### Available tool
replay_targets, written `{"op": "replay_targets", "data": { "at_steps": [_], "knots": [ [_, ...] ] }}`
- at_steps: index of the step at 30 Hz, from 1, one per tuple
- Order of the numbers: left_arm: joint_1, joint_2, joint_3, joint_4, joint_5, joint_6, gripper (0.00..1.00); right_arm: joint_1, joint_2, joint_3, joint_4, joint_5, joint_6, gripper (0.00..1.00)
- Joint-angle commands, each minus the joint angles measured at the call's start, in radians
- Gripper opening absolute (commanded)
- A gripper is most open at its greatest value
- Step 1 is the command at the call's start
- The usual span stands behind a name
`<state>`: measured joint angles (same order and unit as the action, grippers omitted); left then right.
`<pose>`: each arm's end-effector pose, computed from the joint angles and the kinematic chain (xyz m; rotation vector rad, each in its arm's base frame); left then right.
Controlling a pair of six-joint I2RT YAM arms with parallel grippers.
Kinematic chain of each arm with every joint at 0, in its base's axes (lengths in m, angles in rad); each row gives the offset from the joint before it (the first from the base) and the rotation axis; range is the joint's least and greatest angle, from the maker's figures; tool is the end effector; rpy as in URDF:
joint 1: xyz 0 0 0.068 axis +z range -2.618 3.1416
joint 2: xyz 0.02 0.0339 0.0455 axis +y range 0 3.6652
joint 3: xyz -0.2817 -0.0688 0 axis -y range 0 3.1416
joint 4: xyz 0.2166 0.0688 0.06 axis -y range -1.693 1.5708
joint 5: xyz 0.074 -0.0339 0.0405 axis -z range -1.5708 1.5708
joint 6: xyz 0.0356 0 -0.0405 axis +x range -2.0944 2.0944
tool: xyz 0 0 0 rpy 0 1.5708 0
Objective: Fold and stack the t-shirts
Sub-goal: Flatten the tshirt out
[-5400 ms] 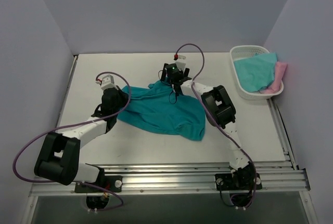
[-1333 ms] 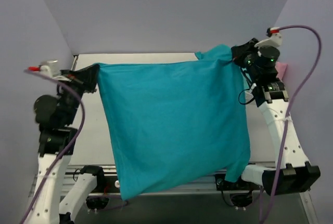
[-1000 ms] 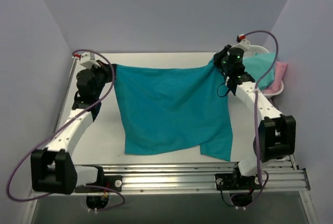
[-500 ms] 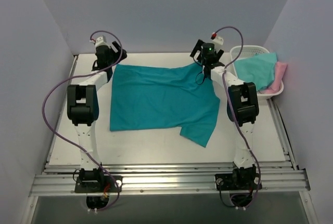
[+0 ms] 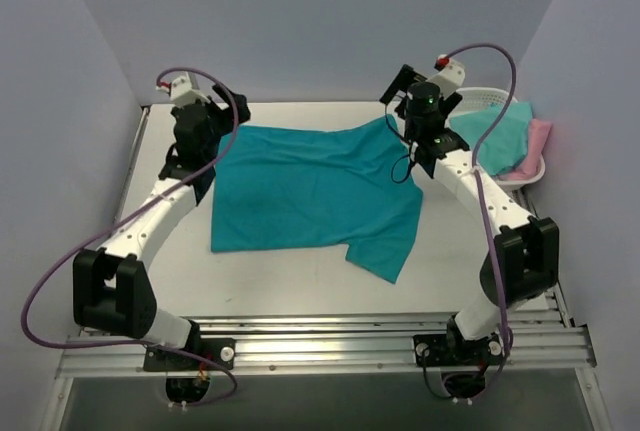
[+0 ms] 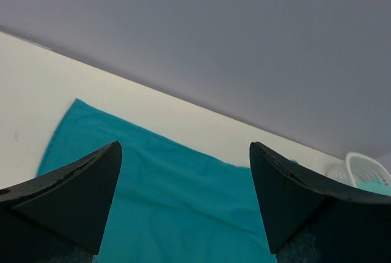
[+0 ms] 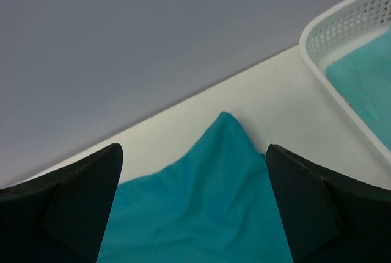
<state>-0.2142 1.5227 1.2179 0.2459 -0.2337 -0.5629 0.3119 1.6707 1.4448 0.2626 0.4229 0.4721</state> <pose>0.3335 -0.0641 0.3807 -0.4614 1.5774 -0.4060 0.3652 0.1024 0.4077 0.4554 1.4762 0.2985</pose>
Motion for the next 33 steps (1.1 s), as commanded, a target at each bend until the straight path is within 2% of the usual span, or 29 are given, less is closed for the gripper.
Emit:
{"op": "replay_targets", "data": {
  "at_steps": [1, 4, 9, 12, 15, 20, 25, 26, 29, 33],
  "knots": [
    [-0.105, -0.097, -0.212, -0.069, -0.13, -0.031, 0.94, 0.042, -0.115, -0.18, -0.112, 0.028, 0.11, 1.0],
    [-0.178, -0.191, -0.34, -0.076, -0.179, -0.095, 0.94, 0.049, -0.233, -0.352, -0.157, 0.005, 0.176, 1.0],
    [-0.235, -0.312, -0.582, -0.109, -0.225, -0.245, 0.94, 0.05, -0.429, -0.648, -0.212, -0.033, 0.223, 1.0],
    [-0.307, -0.389, -0.661, -0.129, -0.298, -0.322, 0.94, 0.052, -0.587, -0.759, -0.246, -0.045, 0.266, 1.0],
    [-0.329, -0.41, -0.675, -0.21, -0.323, -0.362, 0.94, 0.052, -0.667, -0.787, -0.319, -0.062, 0.299, 1.0],
    [-0.353, -0.487, -0.739, -0.307, -0.317, -0.469, 0.94, 0.052, -0.744, -0.853, -0.399, -0.142, 0.336, 1.0],
    [-0.421, -0.581, -0.781, -0.41, -0.417, -0.545, 0.94, 0.052, -0.827, -0.992, -0.339, -0.389, 0.405, 1.0],
    [-0.428, -0.587, -0.791, -0.408, -0.423, -0.548, 0.94, 0.053, -0.832, -1.035, -0.317, -0.4, 0.411, 1.0],
    [-0.438, -0.567, -0.833, -0.383, -0.438, -0.577, 0.95, 0.056, -0.813, -1.078, -0.277, -0.383, 0.413, 1.0],
    [-0.438, -0.448, -0.845, -0.329, -0.426, -0.598, 0.99, 0.061, -0.686, -1.097, -0.188, -0.406, 0.396, 1.0]
  ]
}}
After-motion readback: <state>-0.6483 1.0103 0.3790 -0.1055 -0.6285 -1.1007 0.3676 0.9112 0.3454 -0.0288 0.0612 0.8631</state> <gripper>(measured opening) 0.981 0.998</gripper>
